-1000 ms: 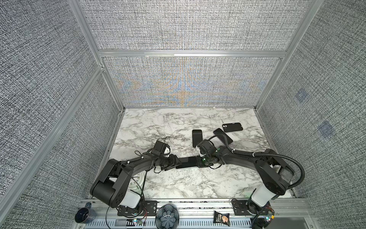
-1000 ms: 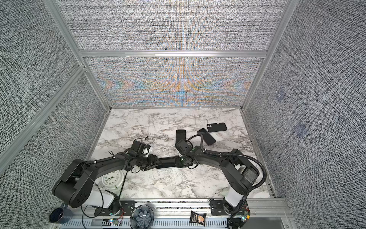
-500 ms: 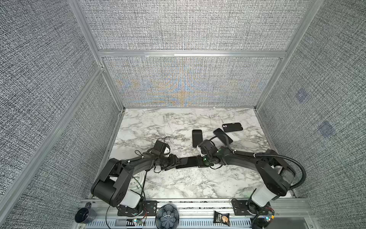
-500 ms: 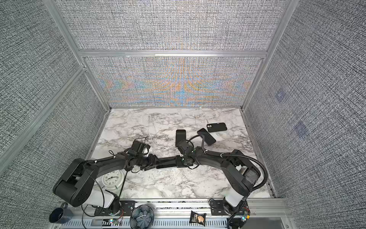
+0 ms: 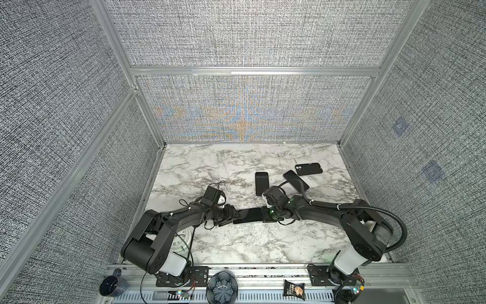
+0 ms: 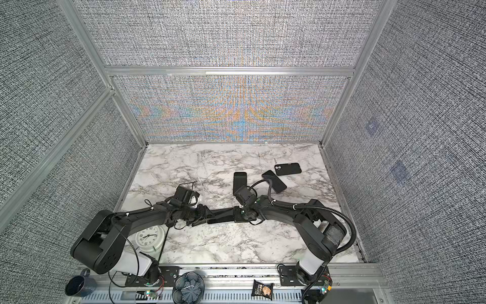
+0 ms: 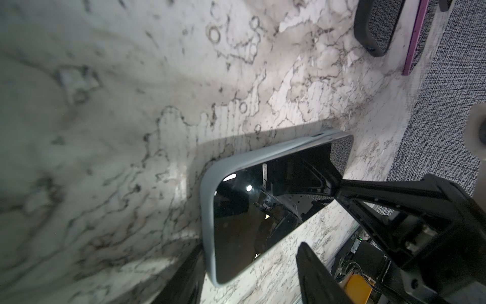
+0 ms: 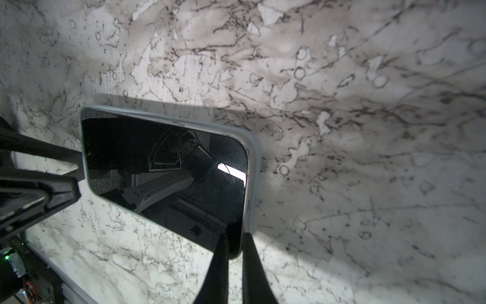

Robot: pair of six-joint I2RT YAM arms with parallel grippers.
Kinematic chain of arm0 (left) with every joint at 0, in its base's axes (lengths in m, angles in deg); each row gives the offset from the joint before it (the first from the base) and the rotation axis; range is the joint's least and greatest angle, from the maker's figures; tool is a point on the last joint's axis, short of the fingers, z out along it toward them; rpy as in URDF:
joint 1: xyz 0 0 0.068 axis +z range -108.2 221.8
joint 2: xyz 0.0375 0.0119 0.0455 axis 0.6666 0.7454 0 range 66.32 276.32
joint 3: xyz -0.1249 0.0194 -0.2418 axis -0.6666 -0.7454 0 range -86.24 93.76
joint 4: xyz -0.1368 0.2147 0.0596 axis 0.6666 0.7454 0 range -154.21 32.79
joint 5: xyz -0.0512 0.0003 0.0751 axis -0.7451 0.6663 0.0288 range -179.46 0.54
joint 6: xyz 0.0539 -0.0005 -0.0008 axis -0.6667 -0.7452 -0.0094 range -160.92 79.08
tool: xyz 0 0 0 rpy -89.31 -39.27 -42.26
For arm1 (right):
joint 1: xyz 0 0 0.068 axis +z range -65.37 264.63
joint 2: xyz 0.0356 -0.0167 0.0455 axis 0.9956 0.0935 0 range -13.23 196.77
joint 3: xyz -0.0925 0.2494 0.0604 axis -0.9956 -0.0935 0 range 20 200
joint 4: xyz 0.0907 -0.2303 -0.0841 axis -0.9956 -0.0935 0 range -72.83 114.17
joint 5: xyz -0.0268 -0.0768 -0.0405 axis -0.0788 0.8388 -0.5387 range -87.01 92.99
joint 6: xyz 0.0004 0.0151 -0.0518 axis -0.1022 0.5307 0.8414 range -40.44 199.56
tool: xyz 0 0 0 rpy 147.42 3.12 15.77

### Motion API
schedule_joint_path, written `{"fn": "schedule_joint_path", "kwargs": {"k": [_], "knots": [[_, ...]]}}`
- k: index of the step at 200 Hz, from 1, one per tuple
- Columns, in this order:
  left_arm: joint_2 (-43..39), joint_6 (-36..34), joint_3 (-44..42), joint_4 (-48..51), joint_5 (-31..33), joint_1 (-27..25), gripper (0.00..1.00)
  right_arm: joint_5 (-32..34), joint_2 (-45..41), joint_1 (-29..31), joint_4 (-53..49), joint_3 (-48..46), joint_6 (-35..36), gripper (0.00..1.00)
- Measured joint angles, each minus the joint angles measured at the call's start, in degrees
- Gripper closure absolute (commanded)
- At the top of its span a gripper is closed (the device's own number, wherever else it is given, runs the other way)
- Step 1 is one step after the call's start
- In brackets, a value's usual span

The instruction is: Put the phone into the phone case

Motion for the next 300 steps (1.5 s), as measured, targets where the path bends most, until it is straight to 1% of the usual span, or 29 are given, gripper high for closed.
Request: {"fn": "schedule_joint_path", "kwargs": {"k": [114,133,150,175,190,218,253,281,300], "knots": [[0.2,0.1,0.0,-0.6,0.2,0.0,0.42,1.6,-0.1,0.3,2.2,-1.4,-0.4,0.92],[-0.3,0.0,0.0,-0.4,0.8,0.0,0.40,2.1,-1.3,0.5,2.2,-1.2,-0.2,0.87],[-1.2,-0.5,0.6,0.6,1.7,-0.2,0.34,0.8,-2.6,0.9,0.7,-0.9,0.7,0.82],[-3.5,-1.6,1.7,5.6,5.5,-0.3,0.26,0.3,-5.4,0.9,-2.0,0.2,2.6,0.77],[-4.9,-2.2,1.9,8.3,7.9,-0.1,0.24,1.2,-6.4,0.4,-3.3,0.9,3.9,0.75],[-7.8,-2.5,0.9,11.0,9.0,-1.0,0.24,1.4,-6.6,-0.2,-5.1,3.1,7.1,0.71],[-10.5,-0.1,-1.4,9.7,8.3,-4.7,0.26,0.9,-5.3,-2.6,-4.9,4.7,11.3,0.64],[-8.7,1.9,-1.4,7.2,7.3,-6.7,0.29,-1.0,-2.6,-4.9,-3.4,6.3,14.4,0.59],[-6.3,2.6,-0.8,5.1,6.4,-7.3,0.30,-2.7,0.5,-5.9,-2.7,9.2,16.1,0.59]]}}
